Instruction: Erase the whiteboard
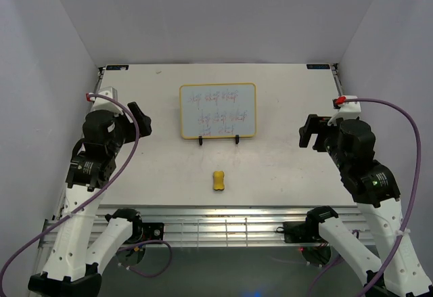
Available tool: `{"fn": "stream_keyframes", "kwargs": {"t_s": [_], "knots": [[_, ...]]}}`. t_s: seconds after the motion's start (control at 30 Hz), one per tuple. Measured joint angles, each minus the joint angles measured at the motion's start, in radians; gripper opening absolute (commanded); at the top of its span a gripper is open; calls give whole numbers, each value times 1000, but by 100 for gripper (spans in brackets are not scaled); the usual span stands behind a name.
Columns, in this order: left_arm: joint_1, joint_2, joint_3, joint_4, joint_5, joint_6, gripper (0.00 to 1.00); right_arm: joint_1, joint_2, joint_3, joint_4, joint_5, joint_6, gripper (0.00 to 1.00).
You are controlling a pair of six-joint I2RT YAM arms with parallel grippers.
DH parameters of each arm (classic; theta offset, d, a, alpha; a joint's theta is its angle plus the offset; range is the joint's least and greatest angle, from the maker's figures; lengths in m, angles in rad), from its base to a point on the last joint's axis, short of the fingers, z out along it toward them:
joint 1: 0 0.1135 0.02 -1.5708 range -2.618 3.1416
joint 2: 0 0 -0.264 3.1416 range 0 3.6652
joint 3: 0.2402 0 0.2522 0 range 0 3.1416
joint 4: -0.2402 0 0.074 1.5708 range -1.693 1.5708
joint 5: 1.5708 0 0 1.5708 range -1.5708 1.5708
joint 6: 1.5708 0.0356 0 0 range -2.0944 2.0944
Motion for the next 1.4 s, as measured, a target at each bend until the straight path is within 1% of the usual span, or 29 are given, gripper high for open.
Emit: {"fn": "stream_keyframes", "kwargs": {"t_s": [0.13, 0.23, 0.37, 0.43, 0.5, 0.6, 0.77, 0.83, 0.93, 1.03, 1.1, 1.17, 1.3, 1.33, 1.37, 1.4], "knots": [[0, 0, 0, 10, 25, 2, 98, 0, 17, 0, 11, -5, 0, 90], [0, 3, -12, 61, 95, 4, 98, 0, 16, -26, 49, -34, 0, 90], [0, 21, -98, 211, 230, -16, 98, 0, -26, -92, 117, -136, 0, 90], [-1, 66, -147, 299, 290, -31, 98, 0, -29, -100, 137, -204, 5, 90], [2, 157, -165, 369, 345, -38, 98, 0, -30, -100, 167, -269, 9, 90], [57, 357, -146, 483, 453, -50, 98, 0, -28, -109, 203, -344, 19, 90], [263, 641, -125, 674, 710, -74, 98, 0, -46, -157, 233, -446, 23, 90], [298, 759, -79, 729, 817, -55, 98, 0, -49, -170, 237, -478, 22, 90], [301, 905, -45, 847, 997, -57, 98, 0, -51, -181, 243, -515, 20, 90], [294, 1023, -40, 981, 1158, -100, 98, 0, -53, -182, 248, -546, 17, 90], [285, 1101, -23, 1064, 1246, -141, 98, 0, -53, -182, 249, -565, 15, 90], [275, 1163, -3, 1133, 1301, -172, 97, 0, -52, -182, 249, -582, 14, 90], [245, 1255, 46, 1257, 1384, -241, 92, 0, -48, -182, 251, -617, 14, 90], [234, 1275, 60, 1287, 1398, -259, 89, 0, -45, -182, 253, -627, 14, 90], [223, 1294, 71, 1317, 1410, -274, 81, 0, -40, -182, 255, -637, 14, 90], [212, 1310, 81, 1341, 1419, -290, 79, 0, -33, -182, 255, -646, 14, 90]]}}
